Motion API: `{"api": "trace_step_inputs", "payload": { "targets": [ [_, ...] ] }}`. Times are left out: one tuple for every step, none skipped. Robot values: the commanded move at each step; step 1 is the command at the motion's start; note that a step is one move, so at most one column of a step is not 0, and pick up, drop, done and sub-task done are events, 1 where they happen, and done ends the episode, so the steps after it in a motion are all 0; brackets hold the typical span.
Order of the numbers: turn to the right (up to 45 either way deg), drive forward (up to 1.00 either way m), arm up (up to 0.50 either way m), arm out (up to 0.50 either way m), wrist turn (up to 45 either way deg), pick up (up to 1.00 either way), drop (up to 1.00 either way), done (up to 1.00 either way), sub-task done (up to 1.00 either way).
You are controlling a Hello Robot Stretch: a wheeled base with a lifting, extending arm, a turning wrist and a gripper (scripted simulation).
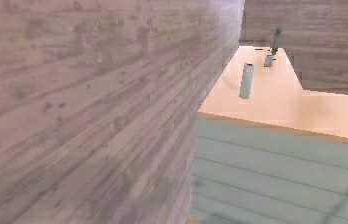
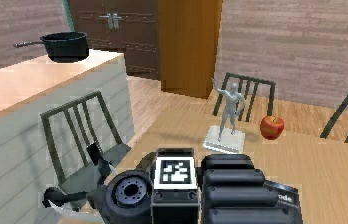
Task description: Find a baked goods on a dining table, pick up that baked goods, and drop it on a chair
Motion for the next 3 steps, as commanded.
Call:
{"api": "trace_step_inputs", "payload": {
  "targets": [
    [0.0,0.00,0.00,0.00,27.0,0.00,0.00,0.00,0.00],
    [0.0,0.00,-0.28,0.00,0.0,0.00,0.00,0.00,0.00],
    [0.0,0.00,0.00,0.00,0.0,1.00,0.00,0.00,0.00]
  ]
}}
